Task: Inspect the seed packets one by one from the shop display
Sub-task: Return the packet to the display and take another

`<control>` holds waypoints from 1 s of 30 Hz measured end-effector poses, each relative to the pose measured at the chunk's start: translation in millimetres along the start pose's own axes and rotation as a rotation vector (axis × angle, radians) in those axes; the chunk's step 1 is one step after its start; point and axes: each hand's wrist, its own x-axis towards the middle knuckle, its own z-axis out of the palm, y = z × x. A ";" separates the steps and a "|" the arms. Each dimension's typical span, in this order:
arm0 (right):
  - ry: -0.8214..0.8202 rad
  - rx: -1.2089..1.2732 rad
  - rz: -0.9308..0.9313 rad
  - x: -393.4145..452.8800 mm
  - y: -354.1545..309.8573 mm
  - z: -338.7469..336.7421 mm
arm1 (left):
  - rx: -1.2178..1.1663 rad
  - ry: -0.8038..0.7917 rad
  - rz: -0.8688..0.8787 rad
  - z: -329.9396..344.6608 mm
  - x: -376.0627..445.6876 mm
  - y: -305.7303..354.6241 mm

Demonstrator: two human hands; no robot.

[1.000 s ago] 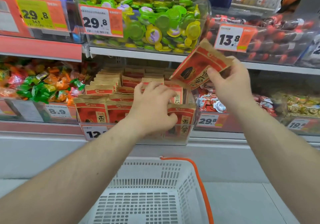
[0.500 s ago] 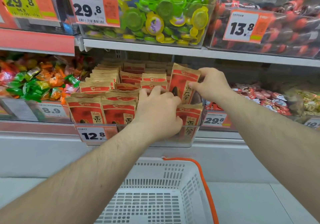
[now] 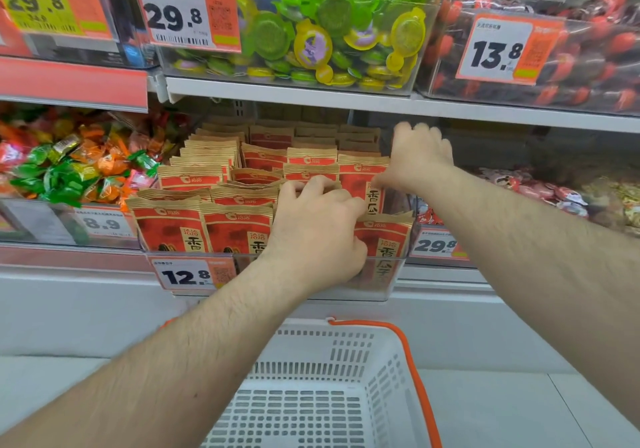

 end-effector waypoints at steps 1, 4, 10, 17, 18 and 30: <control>0.067 0.063 -0.053 -5.3 0.9 -5.0 | -0.024 0.023 0.005 1.3 -1.3 -0.8; -0.204 0.291 -0.253 -21.2 5.6 -22.0 | -0.094 0.124 -0.003 4.8 -6.9 -3.8; -0.729 0.260 -0.385 -37.6 4.6 -36.1 | -0.110 0.220 -0.039 15.5 -15.6 -4.1; -0.336 0.210 -0.355 -31.3 9.0 -23.0 | -0.099 0.246 -0.064 20.6 -16.6 -5.6; -0.296 0.246 -0.340 -33.2 9.6 -21.0 | -0.102 0.240 -0.067 20.2 -16.6 -5.9; 0.513 0.761 -0.203 -77.3 18.1 -67.7 | -0.338 0.248 -0.116 -8.3 -20.8 2.8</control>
